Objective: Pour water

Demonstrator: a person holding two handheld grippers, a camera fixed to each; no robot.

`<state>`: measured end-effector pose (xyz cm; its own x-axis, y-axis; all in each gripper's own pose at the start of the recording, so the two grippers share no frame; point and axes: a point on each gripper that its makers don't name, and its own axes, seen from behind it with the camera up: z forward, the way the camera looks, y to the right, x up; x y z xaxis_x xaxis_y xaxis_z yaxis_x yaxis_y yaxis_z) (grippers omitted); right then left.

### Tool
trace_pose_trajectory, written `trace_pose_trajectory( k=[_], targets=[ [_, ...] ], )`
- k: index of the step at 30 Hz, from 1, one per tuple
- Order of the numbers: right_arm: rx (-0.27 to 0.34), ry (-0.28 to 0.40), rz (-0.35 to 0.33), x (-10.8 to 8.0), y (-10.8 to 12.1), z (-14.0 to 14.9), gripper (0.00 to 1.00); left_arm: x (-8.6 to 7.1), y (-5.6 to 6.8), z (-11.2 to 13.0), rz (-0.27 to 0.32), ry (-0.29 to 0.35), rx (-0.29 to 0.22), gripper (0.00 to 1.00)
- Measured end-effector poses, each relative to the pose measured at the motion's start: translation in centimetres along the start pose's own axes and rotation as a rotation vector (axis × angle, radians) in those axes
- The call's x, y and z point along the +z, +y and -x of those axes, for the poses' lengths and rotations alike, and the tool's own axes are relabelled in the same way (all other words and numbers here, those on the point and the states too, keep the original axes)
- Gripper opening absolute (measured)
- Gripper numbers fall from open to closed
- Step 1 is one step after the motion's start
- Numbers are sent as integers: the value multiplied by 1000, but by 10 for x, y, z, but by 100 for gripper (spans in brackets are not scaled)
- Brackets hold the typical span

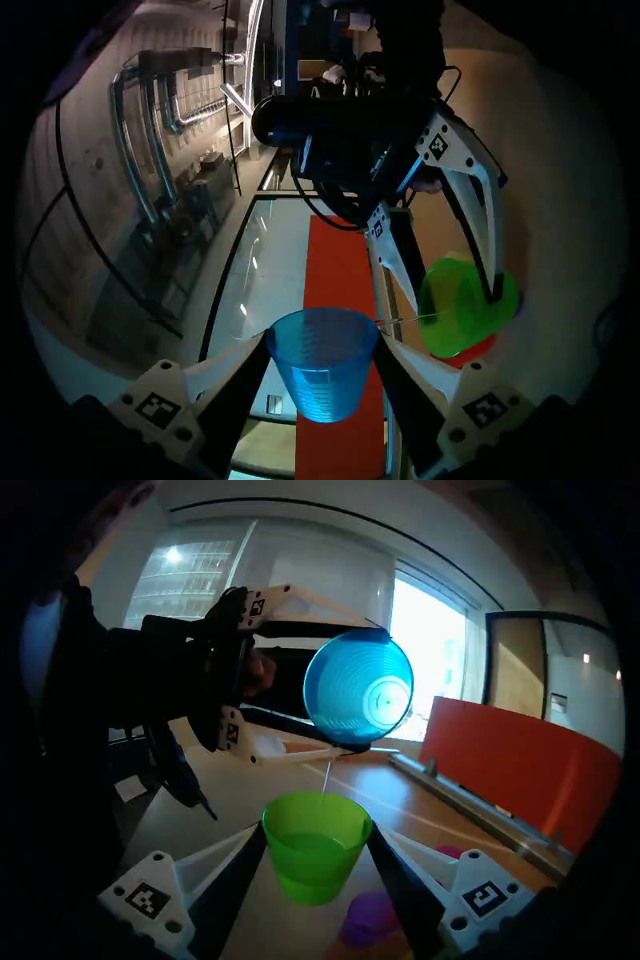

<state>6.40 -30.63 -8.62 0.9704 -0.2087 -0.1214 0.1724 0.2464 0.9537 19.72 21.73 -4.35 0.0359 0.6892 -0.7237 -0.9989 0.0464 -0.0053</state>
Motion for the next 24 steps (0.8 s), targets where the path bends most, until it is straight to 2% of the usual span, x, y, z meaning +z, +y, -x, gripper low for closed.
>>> trace_pose_trajectory(
  k=[24],
  targets=[
    [-3, 0, -1, -1, 0, 0, 91, 2, 2, -3, -2, 9, 12, 86]
  ],
)
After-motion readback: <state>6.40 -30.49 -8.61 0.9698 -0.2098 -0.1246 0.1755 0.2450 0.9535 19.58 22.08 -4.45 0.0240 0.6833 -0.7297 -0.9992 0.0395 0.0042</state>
